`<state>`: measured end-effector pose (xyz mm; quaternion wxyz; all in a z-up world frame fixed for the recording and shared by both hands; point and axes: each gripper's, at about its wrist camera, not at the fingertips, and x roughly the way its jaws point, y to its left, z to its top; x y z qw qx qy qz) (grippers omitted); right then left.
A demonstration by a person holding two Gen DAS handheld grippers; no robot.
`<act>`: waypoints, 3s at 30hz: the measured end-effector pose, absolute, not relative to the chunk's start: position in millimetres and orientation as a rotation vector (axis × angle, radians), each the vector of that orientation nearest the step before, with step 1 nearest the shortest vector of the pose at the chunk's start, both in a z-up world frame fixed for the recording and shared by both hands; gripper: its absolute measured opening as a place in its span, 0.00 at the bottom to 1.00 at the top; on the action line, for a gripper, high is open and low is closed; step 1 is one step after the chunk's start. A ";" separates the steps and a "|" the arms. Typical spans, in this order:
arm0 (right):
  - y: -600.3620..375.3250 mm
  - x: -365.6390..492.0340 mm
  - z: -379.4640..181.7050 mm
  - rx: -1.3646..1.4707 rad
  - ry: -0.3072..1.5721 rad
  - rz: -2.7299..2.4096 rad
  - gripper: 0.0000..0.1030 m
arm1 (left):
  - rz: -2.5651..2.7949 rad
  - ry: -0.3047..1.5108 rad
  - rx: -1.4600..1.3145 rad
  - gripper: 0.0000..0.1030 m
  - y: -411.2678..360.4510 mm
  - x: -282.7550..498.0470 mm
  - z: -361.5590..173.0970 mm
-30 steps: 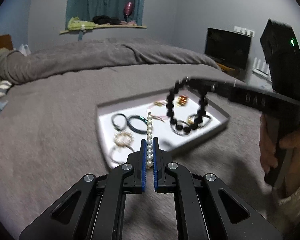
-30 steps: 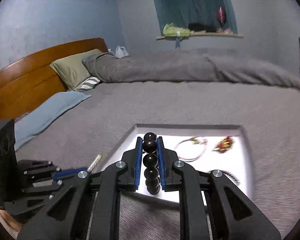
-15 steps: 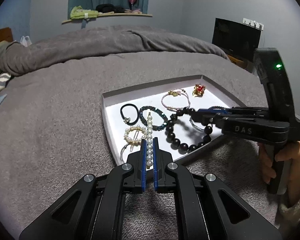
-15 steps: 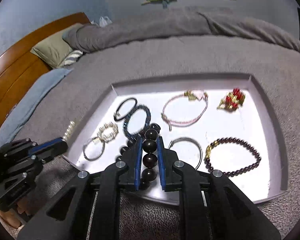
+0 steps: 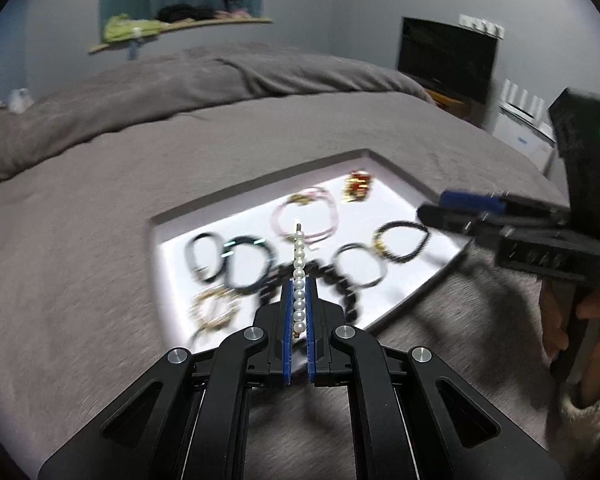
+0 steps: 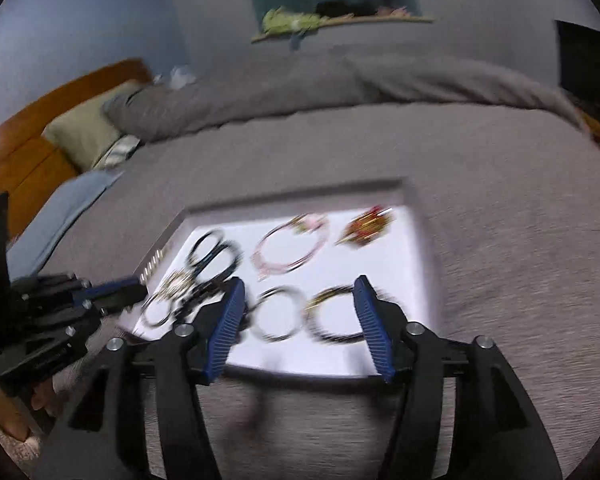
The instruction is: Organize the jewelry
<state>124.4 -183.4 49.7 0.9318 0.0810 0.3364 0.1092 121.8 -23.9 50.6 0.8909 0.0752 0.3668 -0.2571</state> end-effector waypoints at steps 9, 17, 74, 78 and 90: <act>-245.2 126.1 50.0 0.268 0.674 0.172 0.58 | -0.666 0.923 0.212 0.07 -105.0 176.9 44.3; -259.0 128.2 44.0 0.289 0.692 0.184 0.58 | -0.616 0.987 0.331 0.07 -151.9 207.9 28.0; -180.0 61.4 -0.5 -0.087 0.695 0.005 0.95 | -0.131 0.682 0.095 0.95 2.5 47.1 18.8; -178.8 59.2 -1.8 -0.082 0.697 0.007 0.95 | -0.131 0.687 0.096 0.95 2.9 45.9 17.0; -180.1 55.4 -2.3 -0.074 0.698 0.007 0.95 | -0.122 0.669 0.113 0.95 2.5 40.9 18.0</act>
